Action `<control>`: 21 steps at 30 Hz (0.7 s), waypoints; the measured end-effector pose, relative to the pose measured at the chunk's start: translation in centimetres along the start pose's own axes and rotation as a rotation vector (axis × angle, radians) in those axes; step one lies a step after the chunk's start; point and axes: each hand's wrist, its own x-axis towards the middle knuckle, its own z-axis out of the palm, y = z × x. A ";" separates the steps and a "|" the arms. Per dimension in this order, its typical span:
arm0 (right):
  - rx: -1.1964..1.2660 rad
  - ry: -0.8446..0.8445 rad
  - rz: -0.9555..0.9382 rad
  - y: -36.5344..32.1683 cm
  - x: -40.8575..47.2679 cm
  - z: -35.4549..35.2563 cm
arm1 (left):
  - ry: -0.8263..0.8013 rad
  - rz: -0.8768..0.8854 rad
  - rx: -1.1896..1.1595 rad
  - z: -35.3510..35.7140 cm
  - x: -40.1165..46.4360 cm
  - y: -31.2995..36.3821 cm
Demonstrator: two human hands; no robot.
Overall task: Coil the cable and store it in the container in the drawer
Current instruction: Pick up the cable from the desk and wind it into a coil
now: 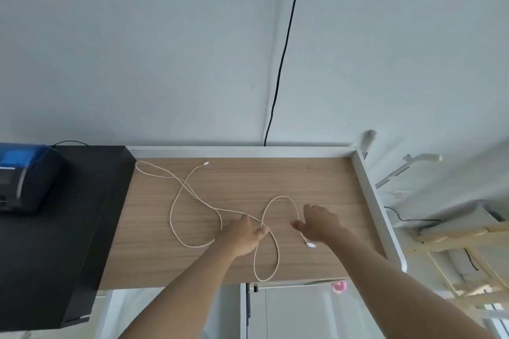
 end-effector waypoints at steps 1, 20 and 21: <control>-0.012 -0.006 0.005 0.1 0.2 0.5 | -0.004 -0.009 -0.016 0.5 0.4 -0.2; 0.527 0.016 0.122 0.7 0.5 3.2 | 0.287 -0.032 -0.370 -0.8 -0.7 -5.1; 0.618 0.011 0.122 0.5 0.4 2.6 | 0.335 -0.029 -0.360 -1.9 -1.1 -5.4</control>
